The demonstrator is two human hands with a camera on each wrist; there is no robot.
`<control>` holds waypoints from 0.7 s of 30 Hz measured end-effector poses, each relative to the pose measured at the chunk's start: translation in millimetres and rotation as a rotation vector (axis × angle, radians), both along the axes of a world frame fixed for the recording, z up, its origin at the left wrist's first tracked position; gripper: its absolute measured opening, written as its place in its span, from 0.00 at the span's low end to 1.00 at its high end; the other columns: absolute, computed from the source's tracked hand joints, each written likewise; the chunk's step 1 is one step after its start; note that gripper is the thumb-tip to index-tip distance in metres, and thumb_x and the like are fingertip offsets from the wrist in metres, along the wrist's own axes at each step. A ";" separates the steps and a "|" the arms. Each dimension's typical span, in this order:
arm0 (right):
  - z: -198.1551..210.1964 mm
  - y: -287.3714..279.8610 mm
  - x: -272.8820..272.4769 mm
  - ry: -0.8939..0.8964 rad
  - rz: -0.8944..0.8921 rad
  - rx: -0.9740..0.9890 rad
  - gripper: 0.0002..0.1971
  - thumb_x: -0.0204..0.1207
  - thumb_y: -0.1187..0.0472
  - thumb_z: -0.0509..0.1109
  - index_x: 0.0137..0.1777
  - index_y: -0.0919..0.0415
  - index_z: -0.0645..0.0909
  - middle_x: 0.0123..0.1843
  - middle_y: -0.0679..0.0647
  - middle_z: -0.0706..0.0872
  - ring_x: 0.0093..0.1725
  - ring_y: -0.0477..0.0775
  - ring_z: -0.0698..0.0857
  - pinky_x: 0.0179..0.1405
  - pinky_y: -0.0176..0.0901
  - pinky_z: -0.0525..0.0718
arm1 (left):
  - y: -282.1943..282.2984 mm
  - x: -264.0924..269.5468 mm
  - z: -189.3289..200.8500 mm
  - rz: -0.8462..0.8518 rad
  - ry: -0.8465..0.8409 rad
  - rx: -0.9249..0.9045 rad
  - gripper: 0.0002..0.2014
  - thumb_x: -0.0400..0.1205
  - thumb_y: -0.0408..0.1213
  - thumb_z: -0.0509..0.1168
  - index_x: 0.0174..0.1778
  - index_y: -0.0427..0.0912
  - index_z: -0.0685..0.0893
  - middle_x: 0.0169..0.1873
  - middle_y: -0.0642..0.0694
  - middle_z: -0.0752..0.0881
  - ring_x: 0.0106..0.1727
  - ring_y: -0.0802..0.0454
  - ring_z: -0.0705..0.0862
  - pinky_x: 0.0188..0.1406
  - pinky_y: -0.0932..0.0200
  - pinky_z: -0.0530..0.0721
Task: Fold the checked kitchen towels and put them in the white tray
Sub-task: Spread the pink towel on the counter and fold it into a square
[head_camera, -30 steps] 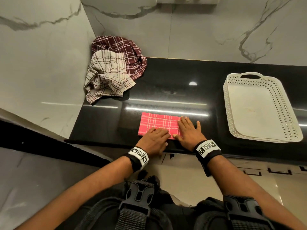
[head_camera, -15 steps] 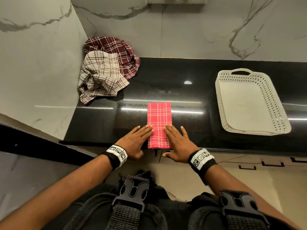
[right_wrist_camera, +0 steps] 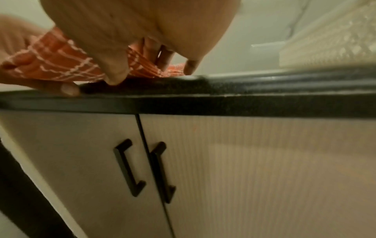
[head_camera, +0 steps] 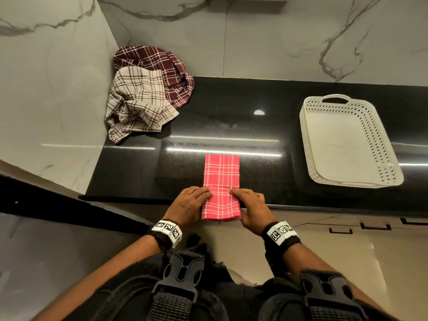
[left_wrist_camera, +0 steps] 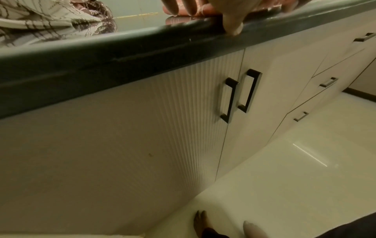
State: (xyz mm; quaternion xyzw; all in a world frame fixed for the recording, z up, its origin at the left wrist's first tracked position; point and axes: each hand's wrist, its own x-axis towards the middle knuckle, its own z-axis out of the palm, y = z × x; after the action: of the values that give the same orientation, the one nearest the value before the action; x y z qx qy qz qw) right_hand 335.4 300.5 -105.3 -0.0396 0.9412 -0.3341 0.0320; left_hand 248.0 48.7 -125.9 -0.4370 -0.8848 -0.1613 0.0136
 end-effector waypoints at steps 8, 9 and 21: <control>16.4 -16.1 -36.7 -0.118 -0.387 -0.360 0.09 0.83 0.48 0.67 0.54 0.52 0.81 0.47 0.45 0.89 0.46 0.46 0.87 0.50 0.55 0.88 | 25.1 -27.9 35.1 0.384 -0.542 0.201 0.11 0.88 0.48 0.57 0.56 0.45 0.75 0.44 0.42 0.87 0.44 0.40 0.86 0.41 0.51 0.78; 18.5 -17.6 -41.7 -0.107 -0.403 -0.336 0.09 0.84 0.49 0.66 0.54 0.53 0.80 0.46 0.46 0.88 0.45 0.47 0.87 0.48 0.55 0.87 | 29.6 -34.3 38.4 0.400 -0.558 0.189 0.10 0.89 0.47 0.57 0.56 0.45 0.74 0.45 0.41 0.88 0.46 0.39 0.87 0.41 0.51 0.78; 27.0 -26.5 -100.5 -0.284 -0.473 0.059 0.16 0.89 0.49 0.53 0.60 0.63 0.69 0.57 0.71 0.86 0.55 0.76 0.84 0.46 0.59 0.77 | 69.8 -62.6 47.2 0.610 -0.496 -0.066 0.14 0.90 0.46 0.52 0.58 0.37 0.73 0.53 0.34 0.86 0.53 0.32 0.85 0.48 0.46 0.76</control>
State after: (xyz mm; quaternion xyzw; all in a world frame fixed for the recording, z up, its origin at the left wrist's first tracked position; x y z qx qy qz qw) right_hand 234.9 274.1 -78.3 0.2294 0.9197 -0.3068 0.0859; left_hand 185.4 118.5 -78.7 -0.1019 -0.9552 -0.2217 -0.1674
